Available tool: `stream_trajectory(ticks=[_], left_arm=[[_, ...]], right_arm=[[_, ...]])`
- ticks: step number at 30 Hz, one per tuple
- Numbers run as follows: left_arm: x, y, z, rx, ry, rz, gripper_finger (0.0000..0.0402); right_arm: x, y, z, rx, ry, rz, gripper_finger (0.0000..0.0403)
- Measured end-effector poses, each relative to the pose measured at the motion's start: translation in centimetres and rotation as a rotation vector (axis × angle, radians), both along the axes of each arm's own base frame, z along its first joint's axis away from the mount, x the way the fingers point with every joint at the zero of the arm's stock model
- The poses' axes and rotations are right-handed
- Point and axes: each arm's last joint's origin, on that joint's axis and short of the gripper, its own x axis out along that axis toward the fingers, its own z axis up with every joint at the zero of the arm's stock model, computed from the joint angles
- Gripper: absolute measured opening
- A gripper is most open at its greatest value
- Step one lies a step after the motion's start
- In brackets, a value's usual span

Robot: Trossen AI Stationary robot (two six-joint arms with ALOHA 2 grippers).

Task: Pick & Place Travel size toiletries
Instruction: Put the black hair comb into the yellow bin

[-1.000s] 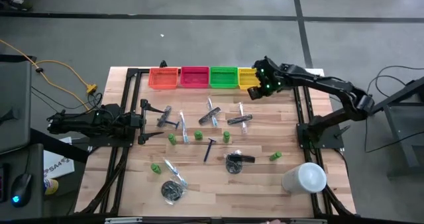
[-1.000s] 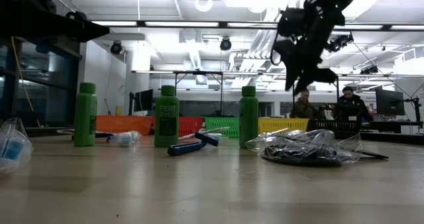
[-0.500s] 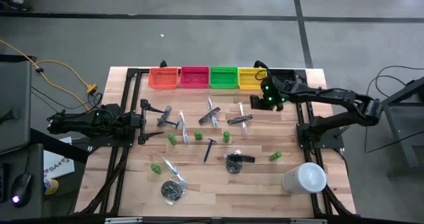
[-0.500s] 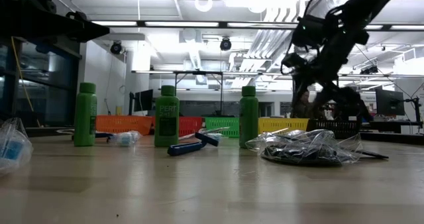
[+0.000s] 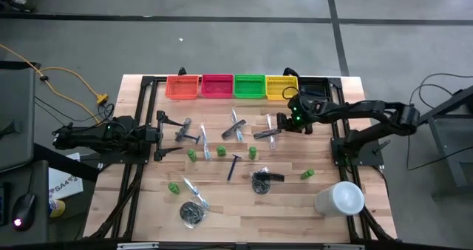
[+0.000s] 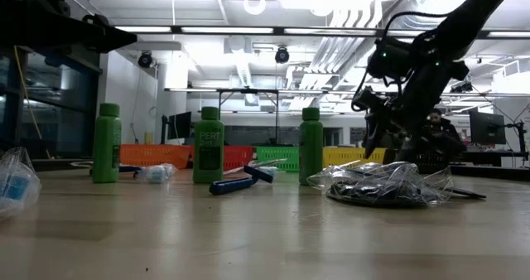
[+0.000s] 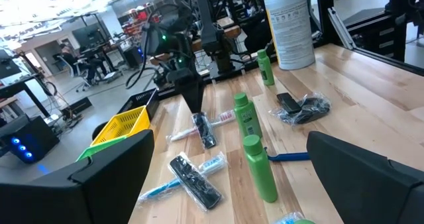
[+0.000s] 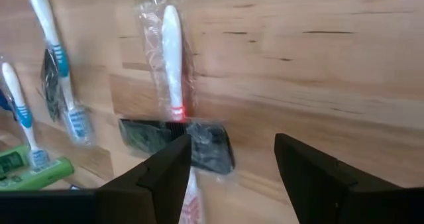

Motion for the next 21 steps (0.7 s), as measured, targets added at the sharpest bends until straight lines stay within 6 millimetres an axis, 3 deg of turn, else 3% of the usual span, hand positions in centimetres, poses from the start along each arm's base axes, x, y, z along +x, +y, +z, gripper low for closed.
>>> stream_trajectory(ticks=[13, 21], left_arm=[[0.0, 0.0, -0.02, 0.0, 0.001, 0.0, 0.0397], [0.0, 0.0, -0.02, 0.0, 0.001, 0.0, 0.0397]], right_arm=[[0.96, -0.35, -1.01, -0.005, -0.043, 0.071, 0.0211], [1.0, -0.11, -1.04, 0.0, -0.047, 0.116, 0.0166]])
